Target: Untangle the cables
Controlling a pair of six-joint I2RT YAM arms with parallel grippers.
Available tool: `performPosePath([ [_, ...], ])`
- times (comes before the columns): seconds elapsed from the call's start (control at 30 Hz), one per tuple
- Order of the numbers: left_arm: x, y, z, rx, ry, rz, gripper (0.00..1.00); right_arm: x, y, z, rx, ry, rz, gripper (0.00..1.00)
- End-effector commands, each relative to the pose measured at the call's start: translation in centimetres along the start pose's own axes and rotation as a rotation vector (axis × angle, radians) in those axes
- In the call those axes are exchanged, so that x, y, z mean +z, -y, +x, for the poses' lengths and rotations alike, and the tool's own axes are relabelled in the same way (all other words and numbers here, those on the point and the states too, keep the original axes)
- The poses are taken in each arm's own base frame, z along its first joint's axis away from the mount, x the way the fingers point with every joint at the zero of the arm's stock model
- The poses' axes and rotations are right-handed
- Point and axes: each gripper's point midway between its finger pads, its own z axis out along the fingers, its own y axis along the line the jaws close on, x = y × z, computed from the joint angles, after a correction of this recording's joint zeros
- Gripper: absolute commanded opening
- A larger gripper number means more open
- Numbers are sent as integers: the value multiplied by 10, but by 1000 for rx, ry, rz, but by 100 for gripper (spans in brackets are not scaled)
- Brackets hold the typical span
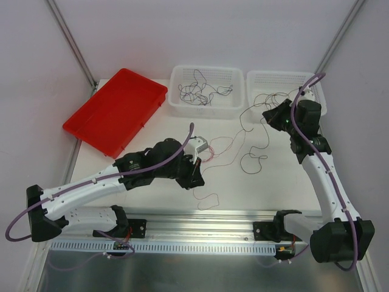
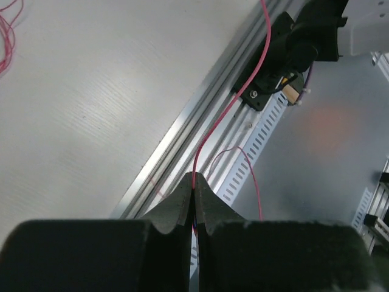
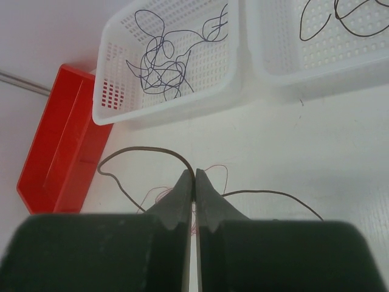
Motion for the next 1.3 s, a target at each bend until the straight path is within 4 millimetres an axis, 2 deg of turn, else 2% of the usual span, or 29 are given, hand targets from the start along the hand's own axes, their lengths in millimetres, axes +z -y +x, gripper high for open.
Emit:
performPosePath([
  [0.0,-1,17,23,91,-91,121,0,-1,-11,-28,33,91,-5,1],
  [0.07,-1,26,34,100,-136,181,0,-3,-8,-42,39,135,35,1],
  [0.13,-3,19,35,98,-114,141,0,-5,4,-51,37,164,94,1],
  [0.17,0,6,46,91,-128,97,0,-10,8,-64,37,192,108,1],
  [0.23,-9,-20,49,45,-100,-8,0,-16,16,-74,49,209,131,1],
  [0.27,-9,-43,57,-2,-99,-95,0,-21,25,-86,62,234,154,1],
  [0.3,-12,-58,63,-81,-99,-146,0,-25,30,-88,68,232,169,1],
  [0.33,-21,-92,57,-188,-51,-238,0,-27,33,-91,75,231,170,1],
  [0.37,-24,-116,76,-271,-84,-318,0,-32,42,-98,91,246,191,1],
  [0.43,-36,-160,82,-433,-57,-450,0,-37,44,-102,107,246,178,1],
  [0.47,-39,-173,93,-481,-79,-490,0,-42,49,-108,117,262,185,1],
  [0.53,-39,-191,100,-525,-107,-547,0,-49,43,-113,121,260,159,1],
  [0.6,-41,-205,100,-572,-112,-590,0,-57,46,-121,124,272,169,1],
  [0.7,-40,-217,98,-620,-121,-635,0,-65,45,-121,133,260,158,1],
  [0.8,-39,-219,81,-611,-90,-637,0,-65,46,-106,104,199,151,1],
  [0.83,-36,-217,74,-607,-78,-615,0,-59,48,-91,113,131,142,1],
  [0.93,-34,-214,46,-574,-30,-579,0,-47,58,-64,95,49,137,1],
  [0.97,-34,-211,30,-557,0,-560,0,-39,69,-42,96,-3,156,1],
  [1.03,-31,-212,14,-534,16,-544,1,-32,79,-24,73,-49,176,1],
  [1.07,-32,-208,-3,-517,45,-523,1,-25,85,-9,71,-96,188,1],
  [1.13,-27,-208,-25,-487,65,-498,2,-19,98,22,74,-174,222,1],
  [1.23,-19,-212,-37,-462,52,-484,8,-19,123,60,91,-260,315,6],
  [1.27,-20,-211,-50,-444,70,-474,9,-20,129,69,89,-282,345,7],
])
